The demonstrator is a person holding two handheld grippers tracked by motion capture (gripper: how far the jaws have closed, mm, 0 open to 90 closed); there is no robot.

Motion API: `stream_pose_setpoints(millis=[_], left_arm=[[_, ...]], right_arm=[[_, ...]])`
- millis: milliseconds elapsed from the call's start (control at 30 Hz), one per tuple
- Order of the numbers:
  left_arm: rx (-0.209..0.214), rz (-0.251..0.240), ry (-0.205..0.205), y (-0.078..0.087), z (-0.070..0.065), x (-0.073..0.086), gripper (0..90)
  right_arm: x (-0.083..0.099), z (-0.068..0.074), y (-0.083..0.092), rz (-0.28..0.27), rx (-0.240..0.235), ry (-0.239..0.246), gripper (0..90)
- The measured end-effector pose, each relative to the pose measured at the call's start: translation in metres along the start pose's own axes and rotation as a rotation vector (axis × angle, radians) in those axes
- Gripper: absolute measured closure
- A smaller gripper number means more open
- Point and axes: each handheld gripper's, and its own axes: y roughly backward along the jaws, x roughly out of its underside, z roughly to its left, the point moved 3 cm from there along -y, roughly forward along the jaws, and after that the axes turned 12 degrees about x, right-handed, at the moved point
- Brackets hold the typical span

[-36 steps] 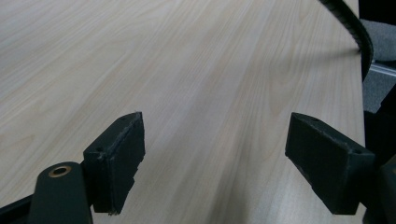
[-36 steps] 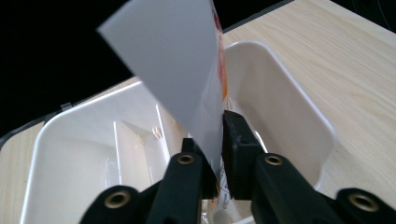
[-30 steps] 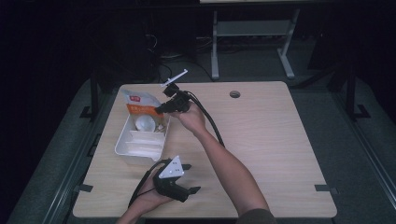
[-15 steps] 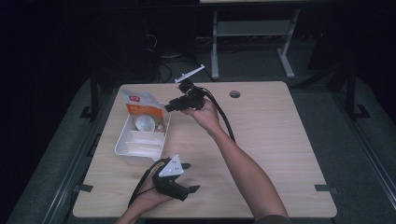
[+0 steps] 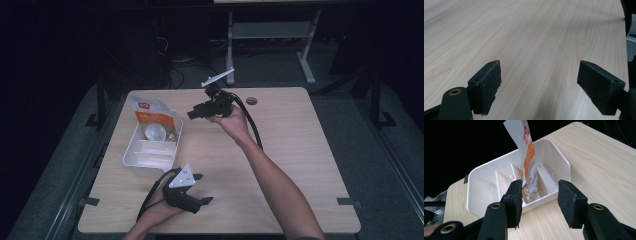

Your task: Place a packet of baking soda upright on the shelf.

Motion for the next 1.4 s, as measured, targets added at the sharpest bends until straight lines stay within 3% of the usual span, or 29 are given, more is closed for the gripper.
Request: stream_pose_setpoints(millis=[433, 1400], left_arm=[[-0.003, 0.005, 0.005, 0.0, 0.001, 0.001, 18.9], [-0.01, 0.004, 0.017, 0.001, 0.005, 0.002, 18.8]], right_arm=[[0.018, -0.013, 0.022, 0.017, 0.004, -0.024, 48.0], [0.061, -0.041, 0.088, -0.009, 0.054, -0.085, 40.8]])
